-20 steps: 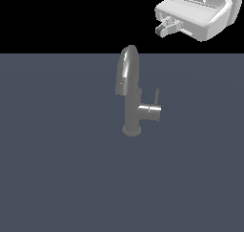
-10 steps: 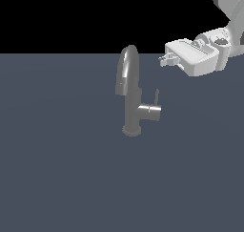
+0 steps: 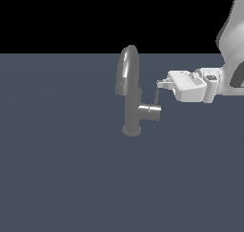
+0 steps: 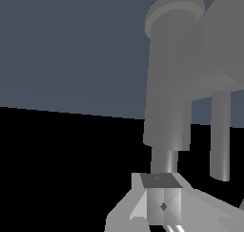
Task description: Turn on the faucet by rotating a designated handle.
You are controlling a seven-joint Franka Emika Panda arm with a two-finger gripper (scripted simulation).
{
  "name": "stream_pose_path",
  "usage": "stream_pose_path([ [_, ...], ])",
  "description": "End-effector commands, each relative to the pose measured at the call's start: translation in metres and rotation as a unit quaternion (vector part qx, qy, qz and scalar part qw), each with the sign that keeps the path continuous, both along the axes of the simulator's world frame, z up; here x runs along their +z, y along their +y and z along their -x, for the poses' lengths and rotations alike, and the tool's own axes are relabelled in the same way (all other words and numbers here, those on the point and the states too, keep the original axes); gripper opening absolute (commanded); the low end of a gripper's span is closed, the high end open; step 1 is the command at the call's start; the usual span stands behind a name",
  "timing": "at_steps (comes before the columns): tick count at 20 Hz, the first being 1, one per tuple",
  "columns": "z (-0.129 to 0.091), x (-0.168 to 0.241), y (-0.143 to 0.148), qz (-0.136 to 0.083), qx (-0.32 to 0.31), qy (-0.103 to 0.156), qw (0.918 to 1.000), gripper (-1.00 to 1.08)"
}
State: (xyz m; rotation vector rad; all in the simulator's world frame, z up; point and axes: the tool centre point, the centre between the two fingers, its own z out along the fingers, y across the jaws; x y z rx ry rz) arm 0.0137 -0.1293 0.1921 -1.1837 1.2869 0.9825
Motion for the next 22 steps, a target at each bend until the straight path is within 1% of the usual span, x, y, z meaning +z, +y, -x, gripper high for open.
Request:
stream_pose_path([
  [1,-0.001,-0.012,0.001,-0.019,-0.018,0.014,0.9996,-1.0],
  [4,-0.001,-0.023,0.003,-0.035,-0.032,0.025,0.9986,-1.0],
  [8,0.0,-0.031,0.004,-0.046,-0.043,0.034,0.9974,-1.0],
  [15,0.0,-0.032,0.005,-0.048,-0.045,0.035,0.9972,-1.0],
  [22,0.02,-0.028,0.011,-0.049,-0.045,0.035,0.9972,-1.0],
])
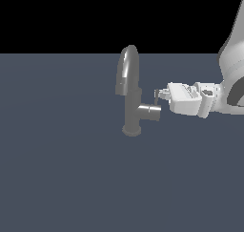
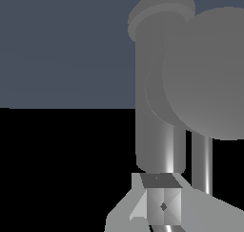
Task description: Turn on the faucet by rotating a designated handle.
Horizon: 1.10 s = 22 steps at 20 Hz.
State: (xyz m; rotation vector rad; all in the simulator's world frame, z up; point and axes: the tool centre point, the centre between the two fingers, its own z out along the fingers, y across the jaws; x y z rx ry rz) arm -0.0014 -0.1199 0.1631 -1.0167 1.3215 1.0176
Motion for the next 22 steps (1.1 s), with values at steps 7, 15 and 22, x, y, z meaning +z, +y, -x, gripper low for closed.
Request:
stream_pose_path([
  [7,0.025,0.006,0.007,0.0,0.0,0.0,1.0,-1.0],
  [15,0.04,0.0,0.012,0.002,-0.001,-0.002,1.0,-1.0],
  [22,0.068,-0.015,0.018,0.0,-0.001,-0.001,1.0,-1.0],
])
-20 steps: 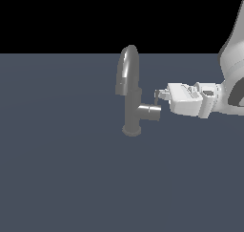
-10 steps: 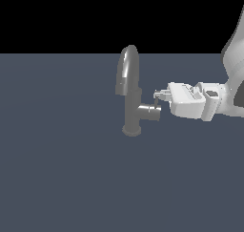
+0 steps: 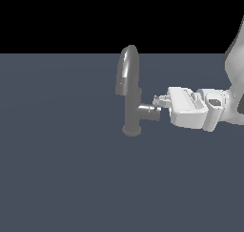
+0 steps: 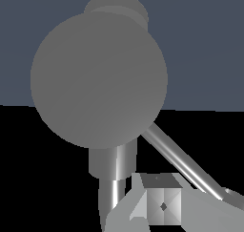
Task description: Turn on the faucet by rotating a designated handle.
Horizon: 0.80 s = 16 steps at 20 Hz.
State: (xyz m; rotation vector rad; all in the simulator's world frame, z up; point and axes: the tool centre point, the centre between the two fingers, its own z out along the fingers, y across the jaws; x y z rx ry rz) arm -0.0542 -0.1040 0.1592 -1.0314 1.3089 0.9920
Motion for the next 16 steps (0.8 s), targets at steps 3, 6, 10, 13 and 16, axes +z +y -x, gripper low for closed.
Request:
stream_pose_path([
  [3,0.028,-0.019,0.006,-0.006,0.002,0.013,0.9999,-1.0],
  [6,0.017,-0.013,0.004,-0.002,0.002,0.001,1.0,-1.0],
  [10,0.025,-0.037,0.006,-0.003,0.002,0.005,1.0,-1.0],
  [13,0.031,-0.054,0.007,-0.004,0.002,0.009,0.9999,-1.0],
  [16,0.037,-0.071,0.008,-0.006,0.002,0.012,0.9999,-1.0],
])
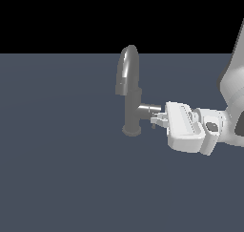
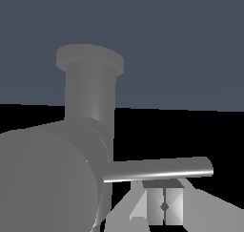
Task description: Turn on the faucet by rotating a designated handle.
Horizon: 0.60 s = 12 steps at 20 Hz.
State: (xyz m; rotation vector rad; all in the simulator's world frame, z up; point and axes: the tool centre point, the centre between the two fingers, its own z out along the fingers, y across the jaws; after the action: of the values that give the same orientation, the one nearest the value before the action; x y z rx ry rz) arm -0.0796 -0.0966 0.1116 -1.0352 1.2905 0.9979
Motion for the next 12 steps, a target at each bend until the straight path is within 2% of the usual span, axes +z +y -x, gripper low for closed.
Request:
stream_pose_path([
  [1,0.011,-0.024,0.001,-0.001,-0.003,0.018,0.9998,-1.0],
  [2,0.0,-0.002,0.0,0.0,0.0,-0.001,1.0,-1.0],
  [12,-0.011,-0.041,-0.004,0.0,-0.002,0.01,1.0,-1.0],
])
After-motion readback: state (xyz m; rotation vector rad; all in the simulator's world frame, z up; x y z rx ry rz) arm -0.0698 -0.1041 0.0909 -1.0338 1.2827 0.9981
